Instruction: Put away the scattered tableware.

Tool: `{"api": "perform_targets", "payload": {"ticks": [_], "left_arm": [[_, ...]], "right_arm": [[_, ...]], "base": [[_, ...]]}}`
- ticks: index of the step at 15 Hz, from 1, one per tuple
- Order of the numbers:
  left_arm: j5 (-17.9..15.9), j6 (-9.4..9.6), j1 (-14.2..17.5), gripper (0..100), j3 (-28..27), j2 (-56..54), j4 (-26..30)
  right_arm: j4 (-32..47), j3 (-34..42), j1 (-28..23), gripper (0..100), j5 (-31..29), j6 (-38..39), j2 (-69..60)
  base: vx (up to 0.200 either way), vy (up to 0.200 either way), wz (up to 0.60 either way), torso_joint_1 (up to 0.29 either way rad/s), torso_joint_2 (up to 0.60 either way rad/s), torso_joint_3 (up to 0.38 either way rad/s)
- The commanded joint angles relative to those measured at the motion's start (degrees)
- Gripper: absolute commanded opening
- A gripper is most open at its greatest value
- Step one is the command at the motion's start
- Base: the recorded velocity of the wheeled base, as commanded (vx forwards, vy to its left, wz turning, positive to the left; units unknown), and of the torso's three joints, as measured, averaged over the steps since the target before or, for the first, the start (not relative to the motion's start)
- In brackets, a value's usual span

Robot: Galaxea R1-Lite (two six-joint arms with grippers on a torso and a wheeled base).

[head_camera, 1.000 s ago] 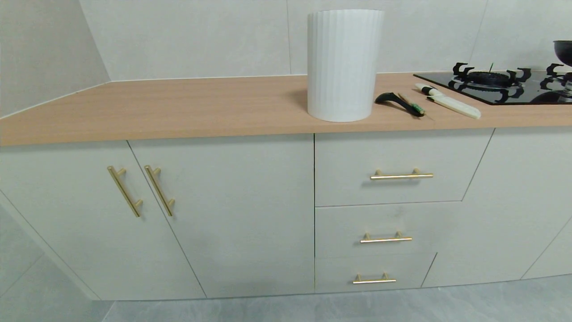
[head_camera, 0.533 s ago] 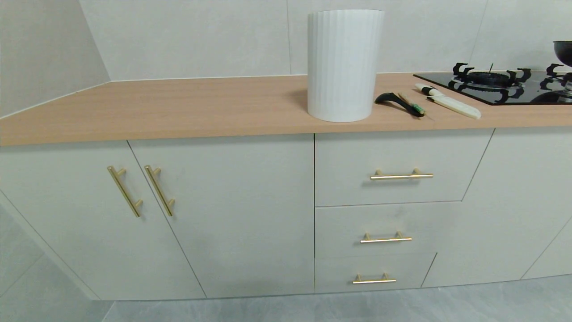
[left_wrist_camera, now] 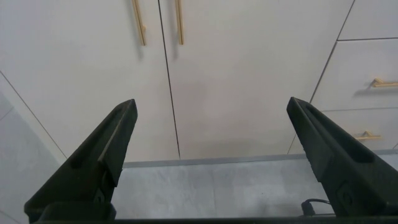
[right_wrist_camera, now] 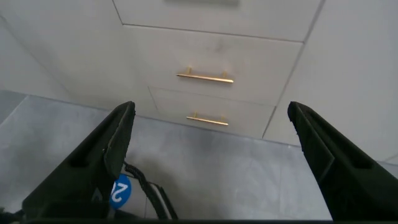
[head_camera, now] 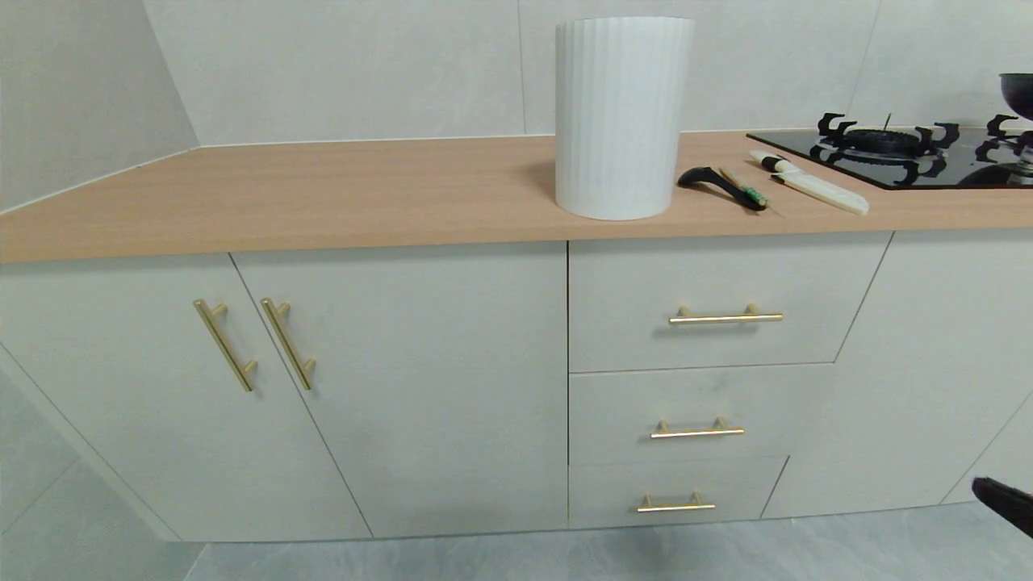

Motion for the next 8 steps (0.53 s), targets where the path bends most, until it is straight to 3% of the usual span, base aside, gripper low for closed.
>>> {"api": "perform_targets", "payload": {"ticks": [1, 6, 8], "left_arm": [[0.0, -0.01, 0.0, 100, 0.0, 0.0, 0.0], [0.0, -0.01, 0.0, 100, 0.0, 0.0, 0.0], [0.0, -0.01, -0.1, 100, 0.0, 0.0, 0.0]], "right_arm": [[-5.3, -5.4, 1.0, 100, 0.1, -0.1, 15.9], [-27.1, -6.9, 0.9, 100, -0.3, -1.2, 37.2], [-29.1, -7.2, 1.0, 100, -0.3, -1.7, 41.3]], "base": [[0.000, 0.000, 0.00, 0.000, 0.00, 0.000], [0.000, 0.000, 0.00, 0.000, 0.00, 0.000], [0.000, 0.000, 0.00, 0.000, 0.00, 0.000]]}}
